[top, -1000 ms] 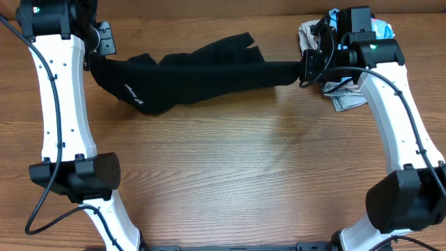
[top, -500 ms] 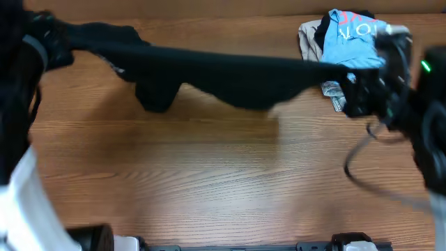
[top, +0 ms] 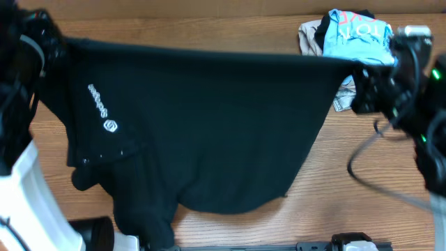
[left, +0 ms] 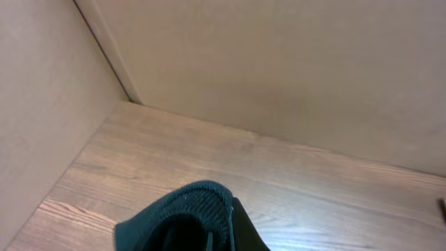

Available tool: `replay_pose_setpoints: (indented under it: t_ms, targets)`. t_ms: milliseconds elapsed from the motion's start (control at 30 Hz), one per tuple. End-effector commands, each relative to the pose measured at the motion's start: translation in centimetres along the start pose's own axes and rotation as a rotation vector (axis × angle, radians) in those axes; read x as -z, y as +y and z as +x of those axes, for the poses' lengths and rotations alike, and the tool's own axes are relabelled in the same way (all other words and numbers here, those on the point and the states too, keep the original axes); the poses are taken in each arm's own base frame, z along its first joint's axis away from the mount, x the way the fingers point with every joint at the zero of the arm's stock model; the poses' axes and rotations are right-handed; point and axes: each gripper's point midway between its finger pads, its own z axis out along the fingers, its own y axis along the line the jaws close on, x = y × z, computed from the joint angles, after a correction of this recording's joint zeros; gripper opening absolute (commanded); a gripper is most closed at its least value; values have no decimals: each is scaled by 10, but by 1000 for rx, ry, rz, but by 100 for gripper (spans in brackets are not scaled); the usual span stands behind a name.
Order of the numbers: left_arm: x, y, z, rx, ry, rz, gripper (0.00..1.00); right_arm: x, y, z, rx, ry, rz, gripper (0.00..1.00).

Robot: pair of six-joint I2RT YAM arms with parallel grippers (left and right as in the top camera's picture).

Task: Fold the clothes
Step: 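Lower the stretched t-shirt flat onto the table with both grippers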

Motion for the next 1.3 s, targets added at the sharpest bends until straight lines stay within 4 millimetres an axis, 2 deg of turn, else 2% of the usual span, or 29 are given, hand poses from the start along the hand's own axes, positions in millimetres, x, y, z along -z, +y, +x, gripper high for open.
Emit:
replay_pose_setpoints:
  t_ms: [0,67,133,233,400,467,567,667,767,867,967,1033,1133,1233,1267]
  targets:
    - [-35,14,-11,-39,-17,-113,4,-44,-25,-6,-11,29,86,4]
    - [-64,10,-22,-48,-51,-125,4,-73,-30,-16,-8,13,83,4]
    - [-83,7,-34,-53,-93,-128,4,-92,-32,-28,1,-23,78,4]
    - [-102,0,-56,-41,-180,-118,4,-108,-33,-52,17,-110,67,4]
    - [-90,-2,-87,-35,-312,-109,4,-102,-26,-89,73,-258,49,4]
    - [-84,-2,-94,-59,-338,-111,4,-100,-25,-94,80,-276,47,4]
    - [-84,-2,-88,-72,-314,-114,4,-107,-27,-90,77,-260,47,4]
    - [-97,-2,-69,-92,-230,-117,4,-129,-30,-74,67,-190,34,4]
    - [-121,-1,-35,-110,-92,-122,8,-159,-35,-48,48,-81,19,4]
    - [-150,-1,10,-112,84,-133,8,-191,-40,-14,23,45,-2,4]
    - [-174,4,65,-128,297,-160,4,-212,-44,20,-7,171,-17,4]
    - [-181,8,100,-126,433,-182,4,-217,-44,42,-30,257,-33,4]
    - [-183,6,138,-132,591,-168,4,-212,-41,73,-67,382,-50,4]
    - [-169,3,161,-113,708,-146,4,-200,-37,94,-100,480,-67,4]
    - [-168,0,163,-112,715,-125,4,-195,-33,101,-113,514,-82,4]
